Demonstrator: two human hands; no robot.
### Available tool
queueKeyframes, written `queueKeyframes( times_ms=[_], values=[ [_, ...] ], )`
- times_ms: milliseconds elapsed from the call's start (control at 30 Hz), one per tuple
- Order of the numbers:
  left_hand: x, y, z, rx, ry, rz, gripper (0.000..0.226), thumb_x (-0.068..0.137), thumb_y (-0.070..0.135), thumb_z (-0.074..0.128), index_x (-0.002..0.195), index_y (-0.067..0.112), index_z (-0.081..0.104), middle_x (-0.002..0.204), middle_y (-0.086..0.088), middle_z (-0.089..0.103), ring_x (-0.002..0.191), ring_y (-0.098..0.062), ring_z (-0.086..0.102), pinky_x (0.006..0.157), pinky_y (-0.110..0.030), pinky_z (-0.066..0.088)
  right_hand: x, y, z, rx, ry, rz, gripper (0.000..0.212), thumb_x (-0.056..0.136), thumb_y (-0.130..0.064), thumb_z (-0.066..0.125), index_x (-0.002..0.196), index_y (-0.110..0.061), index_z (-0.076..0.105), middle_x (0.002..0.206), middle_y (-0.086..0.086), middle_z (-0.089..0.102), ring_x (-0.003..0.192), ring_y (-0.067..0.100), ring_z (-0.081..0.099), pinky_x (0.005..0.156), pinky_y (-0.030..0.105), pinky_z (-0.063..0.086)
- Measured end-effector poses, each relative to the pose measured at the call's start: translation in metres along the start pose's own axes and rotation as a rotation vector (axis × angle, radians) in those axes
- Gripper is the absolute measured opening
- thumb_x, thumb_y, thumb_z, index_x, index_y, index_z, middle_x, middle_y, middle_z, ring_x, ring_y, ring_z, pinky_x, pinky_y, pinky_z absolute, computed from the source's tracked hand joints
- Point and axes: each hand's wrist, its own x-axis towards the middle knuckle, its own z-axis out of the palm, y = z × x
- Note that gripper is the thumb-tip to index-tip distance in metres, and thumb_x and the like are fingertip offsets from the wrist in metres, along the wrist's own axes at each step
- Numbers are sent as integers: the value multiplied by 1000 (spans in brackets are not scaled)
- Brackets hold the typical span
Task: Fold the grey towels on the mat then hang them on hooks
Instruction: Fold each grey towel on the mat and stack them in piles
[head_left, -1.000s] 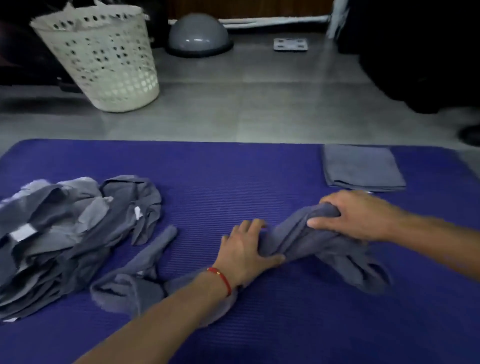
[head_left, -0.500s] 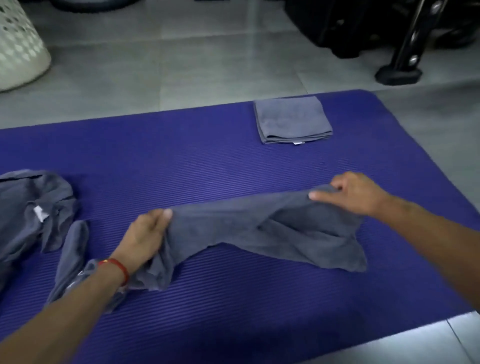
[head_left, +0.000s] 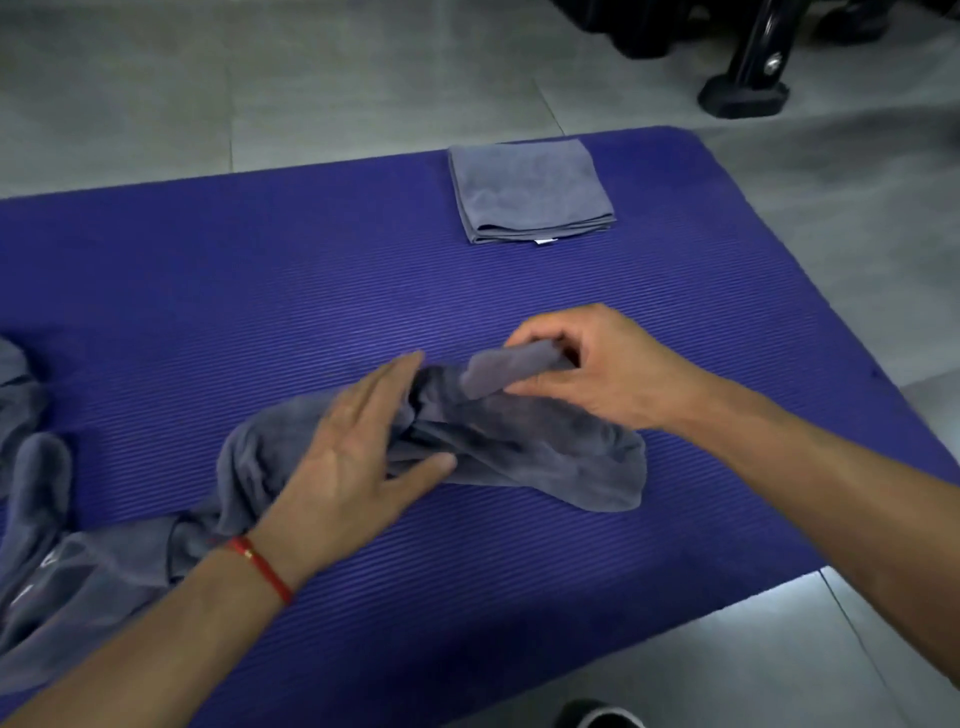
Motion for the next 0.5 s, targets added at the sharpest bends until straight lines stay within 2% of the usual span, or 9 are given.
queueKeyframes(
  times_ms=[67,133,167,233,300,367,400,433,500],
  values=[
    [11,15,7,-94,-31,6,54,93,38,68,141,38,42,125,16,61,113,3,56,94,-15,43,-4,-11,9,-39,-37,-26,16,98,-23,67,87,-34,70,83,-26,71,82,-3,67,72,17,49],
    [22,9,4,-100,-18,6,17,98,34,62,113,35,56,85,13,66,80,-4,63,73,-25,48,-4,0,10,-191,-74,-10,11,100,-29,63,100,-29,74,96,-18,74,93,2,68,82,30,55],
    [26,3,0,-114,-23,-10,5,100,36,58,103,33,58,76,11,64,73,-6,62,69,-28,47,-3,9,8,-332,-91,8,11,99,-32,64,101,-26,73,98,-12,74,94,8,68,84,39,54],
    [33,-6,-7,-114,-29,-13,13,102,39,52,97,29,57,74,9,62,69,-7,61,65,-28,46,4,22,5,-524,-78,56,12,96,-34,68,86,-26,67,90,-8,68,89,15,59,84,44,50],
    [45,-3,-16,-55,20,18,16,104,37,46,98,24,52,71,9,57,67,-5,56,62,-25,39,20,23,-1,-561,96,32,13,93,-29,72,82,-23,66,85,-9,61,86,15,55,82,36,48],
    [61,12,-32,10,140,70,21,105,39,41,100,20,49,75,11,54,67,-8,49,63,-29,33,38,5,-14,-337,322,33,2,93,-18,71,93,-18,73,75,-13,60,71,5,58,71,21,46],
    [69,24,-43,42,205,94,22,105,39,40,100,19,47,77,11,52,67,-10,45,63,-30,30,46,-8,-22,-130,372,40,8,94,-11,67,95,-17,73,71,-12,62,64,3,59,68,19,47],
    [76,37,-55,72,272,121,21,105,37,42,101,18,47,77,11,50,67,-10,42,63,-30,27,52,-22,-32,105,379,32,14,96,-4,62,96,-14,71,72,-6,65,63,5,61,68,21,51],
    [82,69,-77,93,385,182,13,104,33,48,101,20,48,76,11,50,66,-9,39,61,-29,26,51,-46,-54,455,361,-65,21,97,9,53,102,-5,68,86,6,68,78,13,68,77,26,58]
  ],
)
